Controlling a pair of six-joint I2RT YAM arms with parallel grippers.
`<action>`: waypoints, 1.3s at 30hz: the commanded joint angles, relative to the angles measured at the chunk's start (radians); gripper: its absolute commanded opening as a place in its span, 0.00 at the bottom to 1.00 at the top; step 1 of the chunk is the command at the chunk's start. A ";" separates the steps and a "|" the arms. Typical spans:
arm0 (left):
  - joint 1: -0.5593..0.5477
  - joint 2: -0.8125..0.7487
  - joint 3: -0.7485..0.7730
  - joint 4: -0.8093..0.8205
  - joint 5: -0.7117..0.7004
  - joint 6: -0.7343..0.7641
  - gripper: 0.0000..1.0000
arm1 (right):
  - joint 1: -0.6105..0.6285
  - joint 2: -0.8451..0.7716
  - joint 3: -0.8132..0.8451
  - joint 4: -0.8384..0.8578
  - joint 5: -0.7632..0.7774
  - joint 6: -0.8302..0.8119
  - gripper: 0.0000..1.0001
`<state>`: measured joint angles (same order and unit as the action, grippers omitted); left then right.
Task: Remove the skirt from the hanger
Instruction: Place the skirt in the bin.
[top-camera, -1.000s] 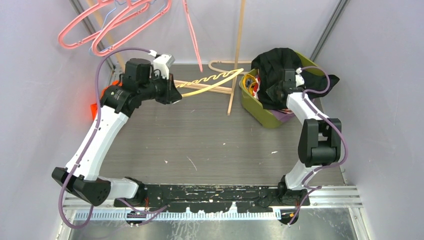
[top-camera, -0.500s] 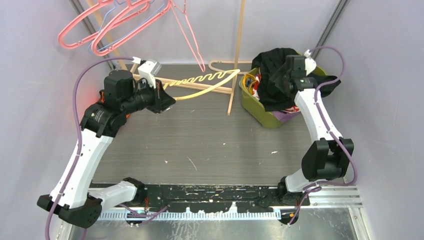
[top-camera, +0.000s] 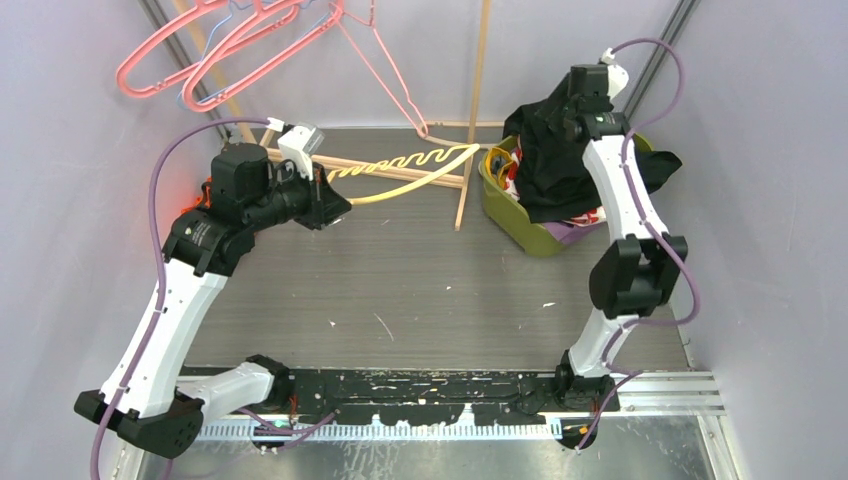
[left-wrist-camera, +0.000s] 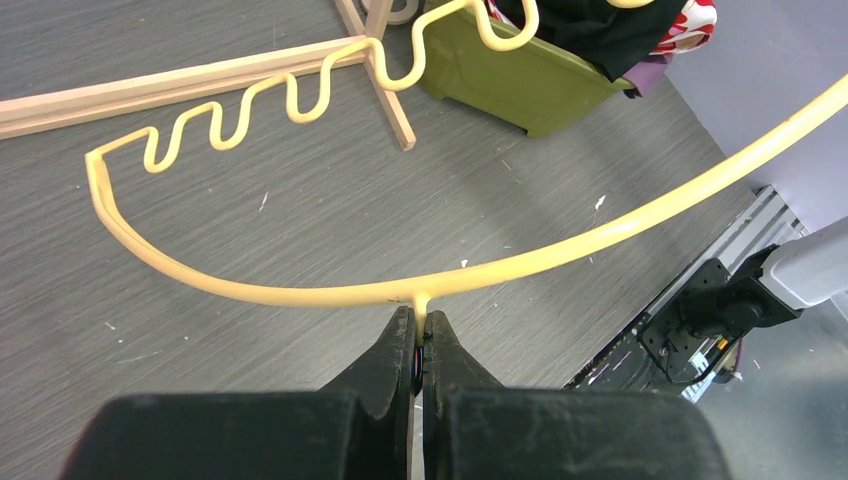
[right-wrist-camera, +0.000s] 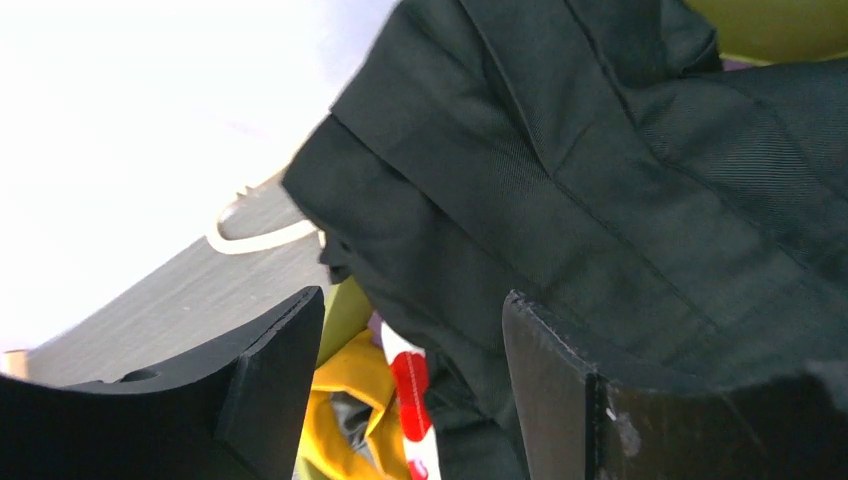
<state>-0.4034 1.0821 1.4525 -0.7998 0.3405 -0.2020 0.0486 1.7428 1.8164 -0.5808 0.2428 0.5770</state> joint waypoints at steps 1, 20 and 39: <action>0.006 -0.018 0.013 0.099 0.003 0.004 0.00 | 0.004 0.101 0.069 0.001 0.005 -0.031 0.71; 0.006 -0.023 -0.010 0.095 -0.028 0.006 0.00 | -0.044 0.218 -0.021 0.015 0.024 -0.098 0.01; 0.006 -0.070 -0.062 0.173 0.052 -0.033 0.00 | -0.115 -0.382 -0.289 0.064 0.315 -0.085 0.01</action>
<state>-0.4034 1.0489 1.3922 -0.7395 0.3527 -0.2153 -0.0734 1.4265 1.6032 -0.5453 0.5125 0.4587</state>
